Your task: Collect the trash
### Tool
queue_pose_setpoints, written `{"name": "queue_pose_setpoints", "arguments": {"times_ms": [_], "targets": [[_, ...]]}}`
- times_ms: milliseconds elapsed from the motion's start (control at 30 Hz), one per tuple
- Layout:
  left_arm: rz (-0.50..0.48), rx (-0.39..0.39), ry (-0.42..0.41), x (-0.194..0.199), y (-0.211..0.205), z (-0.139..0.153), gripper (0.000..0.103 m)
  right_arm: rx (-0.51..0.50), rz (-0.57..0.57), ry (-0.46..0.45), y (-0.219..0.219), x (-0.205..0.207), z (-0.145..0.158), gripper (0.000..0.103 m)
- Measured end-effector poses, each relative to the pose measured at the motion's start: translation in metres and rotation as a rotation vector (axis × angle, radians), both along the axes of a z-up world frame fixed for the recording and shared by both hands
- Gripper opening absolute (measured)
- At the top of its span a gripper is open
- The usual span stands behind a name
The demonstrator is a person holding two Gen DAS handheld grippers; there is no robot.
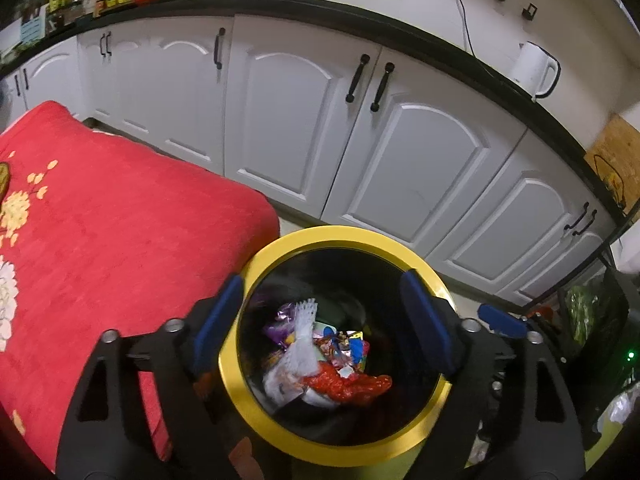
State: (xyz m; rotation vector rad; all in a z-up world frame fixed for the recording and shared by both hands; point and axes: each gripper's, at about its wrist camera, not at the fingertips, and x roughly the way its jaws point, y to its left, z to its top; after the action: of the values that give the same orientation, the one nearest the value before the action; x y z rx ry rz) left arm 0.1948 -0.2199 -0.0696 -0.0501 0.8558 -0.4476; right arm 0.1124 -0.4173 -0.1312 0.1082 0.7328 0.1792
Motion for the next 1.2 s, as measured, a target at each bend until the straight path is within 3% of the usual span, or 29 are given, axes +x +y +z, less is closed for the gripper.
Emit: {"name": "queue_pose_setpoints", "arguments": {"times_ms": [67,167,567,1200], "targets": [[0.014,0.000,-0.011,-0.003,0.004,0.003,0.088,-0.007,-0.003,-0.009,0.000,-0.002,0.003,0.077],[0.028,0.000,-0.026,-0.007,0.010,0.009,0.092,-0.019,0.002,-0.025,0.002,-0.005,0.009,0.081],[0.081,0.007,-0.091,-0.035,0.053,0.037,0.092,-0.067,0.055,-0.130,0.030,-0.022,0.048,0.094],[0.248,0.062,-0.155,-0.106,0.144,0.050,0.092,-0.061,0.144,-0.253,0.102,-0.046,0.091,0.097]]}}
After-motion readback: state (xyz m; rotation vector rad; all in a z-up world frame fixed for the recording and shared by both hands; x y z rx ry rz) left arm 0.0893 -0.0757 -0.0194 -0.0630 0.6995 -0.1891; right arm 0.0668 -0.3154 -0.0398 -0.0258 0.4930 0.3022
